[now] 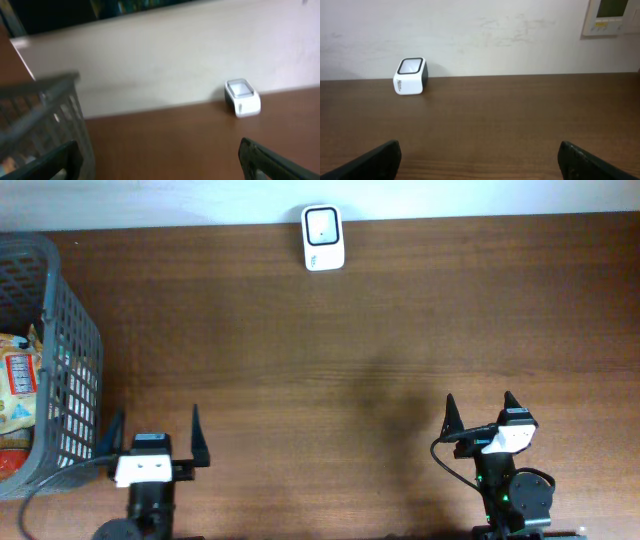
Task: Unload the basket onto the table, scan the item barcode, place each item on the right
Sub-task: 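Reach the left gripper into the basket and grasp the yellow snack bag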
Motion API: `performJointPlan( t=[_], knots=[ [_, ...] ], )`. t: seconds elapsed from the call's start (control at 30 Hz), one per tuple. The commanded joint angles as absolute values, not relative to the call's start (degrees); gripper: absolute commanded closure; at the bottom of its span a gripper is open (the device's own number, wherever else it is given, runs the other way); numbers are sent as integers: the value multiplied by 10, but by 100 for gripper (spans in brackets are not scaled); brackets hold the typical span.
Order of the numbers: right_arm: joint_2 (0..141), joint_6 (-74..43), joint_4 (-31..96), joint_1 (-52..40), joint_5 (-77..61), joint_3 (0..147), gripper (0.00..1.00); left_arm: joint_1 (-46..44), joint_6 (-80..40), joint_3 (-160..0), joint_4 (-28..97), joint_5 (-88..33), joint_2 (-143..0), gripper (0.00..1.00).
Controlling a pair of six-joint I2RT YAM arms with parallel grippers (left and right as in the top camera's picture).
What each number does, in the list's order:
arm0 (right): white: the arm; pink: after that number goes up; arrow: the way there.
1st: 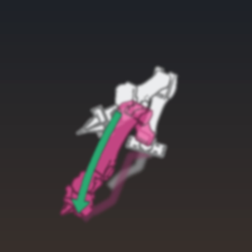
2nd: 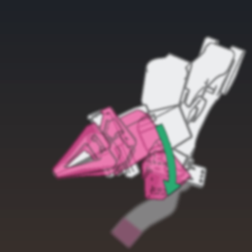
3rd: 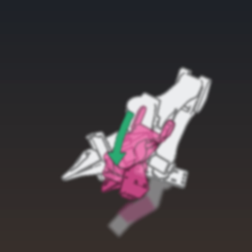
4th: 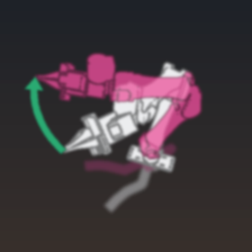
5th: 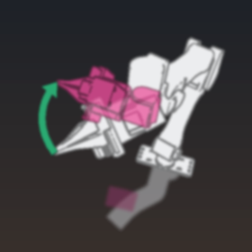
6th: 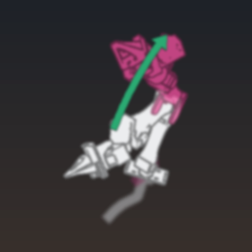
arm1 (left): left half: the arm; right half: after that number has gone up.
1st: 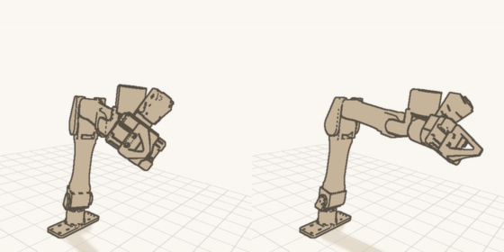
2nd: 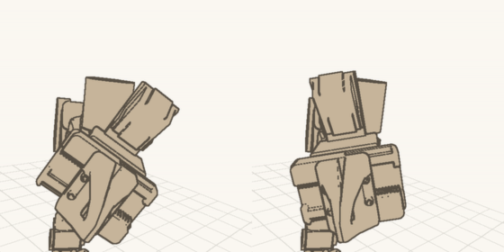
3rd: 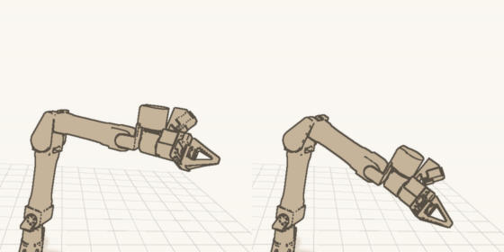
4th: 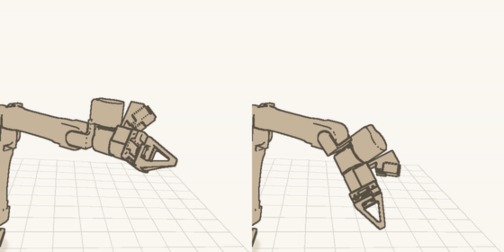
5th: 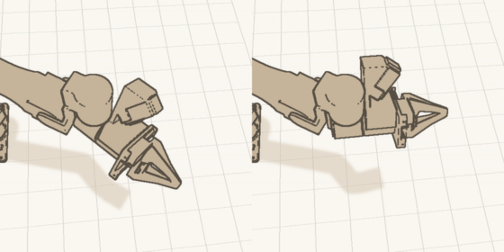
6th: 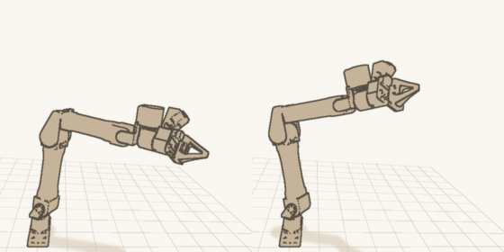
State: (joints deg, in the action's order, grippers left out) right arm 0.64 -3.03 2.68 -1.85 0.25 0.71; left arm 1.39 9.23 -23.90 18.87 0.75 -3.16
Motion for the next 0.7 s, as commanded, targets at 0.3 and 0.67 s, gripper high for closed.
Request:
performJointPlan(
  t=[0.3,0.67],
  knots=[
    [4,-34,24,-15,-2,22,1,13,100,-1006,633,3,-727,1],
    [4,-34,59,-15,8,22,2,235,-10,-1015,641,88,-804,4]
  ],
)
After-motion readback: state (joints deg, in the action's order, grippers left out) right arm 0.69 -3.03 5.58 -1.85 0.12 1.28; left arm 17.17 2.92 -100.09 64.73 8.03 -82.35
